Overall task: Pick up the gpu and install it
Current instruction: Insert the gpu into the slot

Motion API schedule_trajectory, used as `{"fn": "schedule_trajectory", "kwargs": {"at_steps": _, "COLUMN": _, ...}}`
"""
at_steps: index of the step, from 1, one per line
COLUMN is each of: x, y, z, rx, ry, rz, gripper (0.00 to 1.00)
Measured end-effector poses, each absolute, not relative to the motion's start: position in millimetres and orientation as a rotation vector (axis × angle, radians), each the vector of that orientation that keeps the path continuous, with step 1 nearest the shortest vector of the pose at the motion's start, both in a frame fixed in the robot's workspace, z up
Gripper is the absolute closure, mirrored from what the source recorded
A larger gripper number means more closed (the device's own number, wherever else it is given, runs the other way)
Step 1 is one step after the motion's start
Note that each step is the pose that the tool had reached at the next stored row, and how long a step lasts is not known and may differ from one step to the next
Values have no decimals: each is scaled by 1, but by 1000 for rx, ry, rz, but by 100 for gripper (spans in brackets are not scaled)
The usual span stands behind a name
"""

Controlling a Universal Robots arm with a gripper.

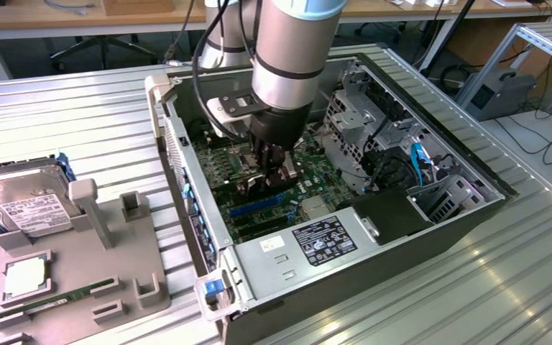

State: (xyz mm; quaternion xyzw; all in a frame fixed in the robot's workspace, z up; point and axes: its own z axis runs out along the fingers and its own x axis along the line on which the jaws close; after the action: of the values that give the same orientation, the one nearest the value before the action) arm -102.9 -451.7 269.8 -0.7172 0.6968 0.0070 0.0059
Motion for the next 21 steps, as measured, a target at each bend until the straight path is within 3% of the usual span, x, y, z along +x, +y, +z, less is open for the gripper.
{"fn": "schedule_trajectory", "kwargs": {"at_steps": 21, "x": -100, "y": -452, "z": 272, "rx": -2252, "ry": 2188, "rz": 38, "gripper": 73}}
